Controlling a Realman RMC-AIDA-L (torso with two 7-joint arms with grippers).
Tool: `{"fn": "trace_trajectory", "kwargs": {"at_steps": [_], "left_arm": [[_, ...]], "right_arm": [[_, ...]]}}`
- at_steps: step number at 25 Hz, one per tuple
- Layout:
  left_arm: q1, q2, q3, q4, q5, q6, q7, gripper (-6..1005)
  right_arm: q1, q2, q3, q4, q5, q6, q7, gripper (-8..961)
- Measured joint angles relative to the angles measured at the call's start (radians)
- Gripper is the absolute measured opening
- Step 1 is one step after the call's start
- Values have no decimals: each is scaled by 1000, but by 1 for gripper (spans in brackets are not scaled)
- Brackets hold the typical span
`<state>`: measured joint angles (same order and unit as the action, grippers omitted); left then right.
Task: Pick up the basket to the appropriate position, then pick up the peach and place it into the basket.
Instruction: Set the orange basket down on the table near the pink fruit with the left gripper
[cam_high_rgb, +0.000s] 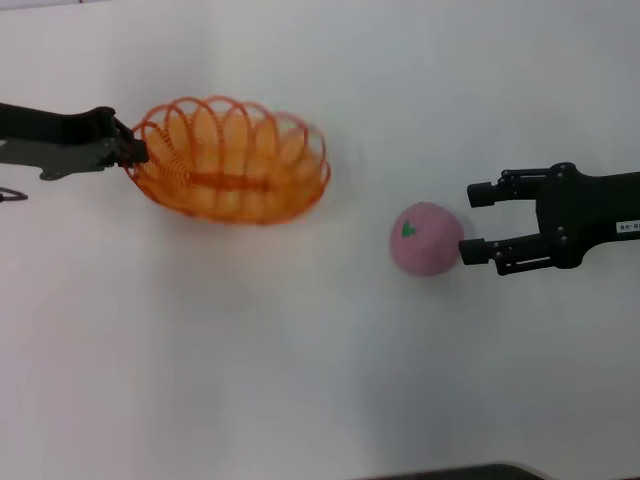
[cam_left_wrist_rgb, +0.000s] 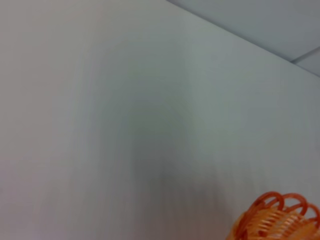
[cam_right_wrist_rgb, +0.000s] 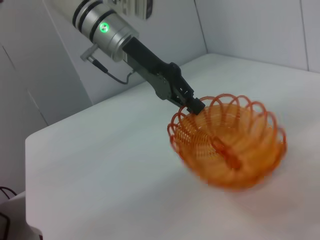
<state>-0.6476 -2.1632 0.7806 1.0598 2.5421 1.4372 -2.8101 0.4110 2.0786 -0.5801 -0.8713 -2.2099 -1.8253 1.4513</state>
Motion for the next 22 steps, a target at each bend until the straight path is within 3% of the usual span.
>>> {"fn": "trace_trajectory", "kwargs": {"at_steps": [12, 22], "left_arm": [[40, 10, -20, 4, -37, 73, 4, 255], [54, 17, -50, 10, -39, 133, 19, 690]], "right_arm": [[-1, 3, 0, 2, -1, 0, -14, 858], [-1, 3, 9, 2, -1, 3, -15, 857]]}}
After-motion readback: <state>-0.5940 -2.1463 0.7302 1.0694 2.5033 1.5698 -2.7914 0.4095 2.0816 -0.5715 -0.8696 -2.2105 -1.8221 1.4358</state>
